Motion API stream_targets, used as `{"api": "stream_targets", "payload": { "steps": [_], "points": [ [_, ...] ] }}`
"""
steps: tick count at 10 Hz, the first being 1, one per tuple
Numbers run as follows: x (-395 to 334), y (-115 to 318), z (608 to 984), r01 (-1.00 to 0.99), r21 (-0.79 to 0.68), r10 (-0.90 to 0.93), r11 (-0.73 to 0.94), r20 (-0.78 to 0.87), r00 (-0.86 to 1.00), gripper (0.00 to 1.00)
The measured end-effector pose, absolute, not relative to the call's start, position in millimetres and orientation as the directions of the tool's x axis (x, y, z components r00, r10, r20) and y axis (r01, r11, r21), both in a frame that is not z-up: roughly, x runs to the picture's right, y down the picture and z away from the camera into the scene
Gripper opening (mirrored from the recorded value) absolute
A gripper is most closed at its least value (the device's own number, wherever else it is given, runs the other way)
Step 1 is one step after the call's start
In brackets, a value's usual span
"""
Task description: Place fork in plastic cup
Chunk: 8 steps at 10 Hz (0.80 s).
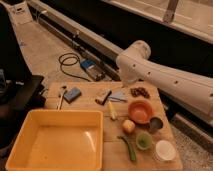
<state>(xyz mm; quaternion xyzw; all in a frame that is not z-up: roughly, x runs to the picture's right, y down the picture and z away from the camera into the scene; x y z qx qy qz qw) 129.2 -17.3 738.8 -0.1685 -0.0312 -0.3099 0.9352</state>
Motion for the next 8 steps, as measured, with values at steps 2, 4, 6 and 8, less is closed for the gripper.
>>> {"api": "stream_targets", "payload": {
  "steps": [2, 4, 6, 8],
  "points": [
    [151, -9, 712, 0.571, -0.32, -0.565, 0.756, 0.121, 0.816, 0.0],
    [180, -3, 675, 0.533, -0.357, -0.548, 0.767, 0.067, 0.834, 0.0],
    [193, 10, 647, 0.52, -0.38, -0.546, 0.765, 0.045, 0.836, 0.0],
    [202, 37, 629, 0.542, -0.432, -0.57, 0.721, 0.074, 0.818, 0.0]
  ]
}}
